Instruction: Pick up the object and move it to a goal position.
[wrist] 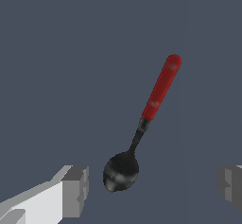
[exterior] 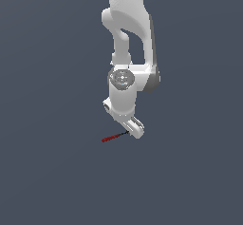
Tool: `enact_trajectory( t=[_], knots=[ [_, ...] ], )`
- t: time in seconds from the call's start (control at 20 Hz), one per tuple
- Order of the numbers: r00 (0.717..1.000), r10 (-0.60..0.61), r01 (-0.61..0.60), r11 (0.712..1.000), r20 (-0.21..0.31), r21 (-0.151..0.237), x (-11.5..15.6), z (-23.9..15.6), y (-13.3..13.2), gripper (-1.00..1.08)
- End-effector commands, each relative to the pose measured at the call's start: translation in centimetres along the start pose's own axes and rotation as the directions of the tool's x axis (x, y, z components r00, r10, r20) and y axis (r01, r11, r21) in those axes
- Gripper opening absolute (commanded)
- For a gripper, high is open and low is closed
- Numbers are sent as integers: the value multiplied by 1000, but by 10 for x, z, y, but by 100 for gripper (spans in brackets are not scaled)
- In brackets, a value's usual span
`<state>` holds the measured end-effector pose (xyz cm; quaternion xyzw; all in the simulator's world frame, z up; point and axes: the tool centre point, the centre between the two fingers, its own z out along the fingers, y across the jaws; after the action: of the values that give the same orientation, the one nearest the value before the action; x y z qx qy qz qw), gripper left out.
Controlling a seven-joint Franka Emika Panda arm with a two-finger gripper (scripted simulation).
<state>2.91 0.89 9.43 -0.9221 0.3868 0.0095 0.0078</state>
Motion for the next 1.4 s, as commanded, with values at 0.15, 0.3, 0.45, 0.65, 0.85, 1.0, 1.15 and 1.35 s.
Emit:
enact_trajectory(
  t=[0.15, 0.3, 0.45, 0.65, 0.85, 1.0, 1.15, 1.35],
  knots=[
    [987, 158, -158, 987, -9, -1, 8, 14, 1, 100],
    [974, 226, -226, 974, -13, 0, 11, 20, 1, 100],
    [960, 281, -281, 960, -17, 0, 14, 25, 2, 100],
    [943, 331, -332, 943, -21, 1, 17, 30, 2, 100],
    [933, 359, -359, 933, -24, 2, 18, 33, 2, 100],
    [931, 365, -366, 931, -24, 2, 19, 33, 2, 100],
    [932, 361, -361, 933, -24, 2, 18, 34, 2, 100],
    [932, 362, -363, 932, -24, 2, 19, 46, 3, 100]
  ],
)
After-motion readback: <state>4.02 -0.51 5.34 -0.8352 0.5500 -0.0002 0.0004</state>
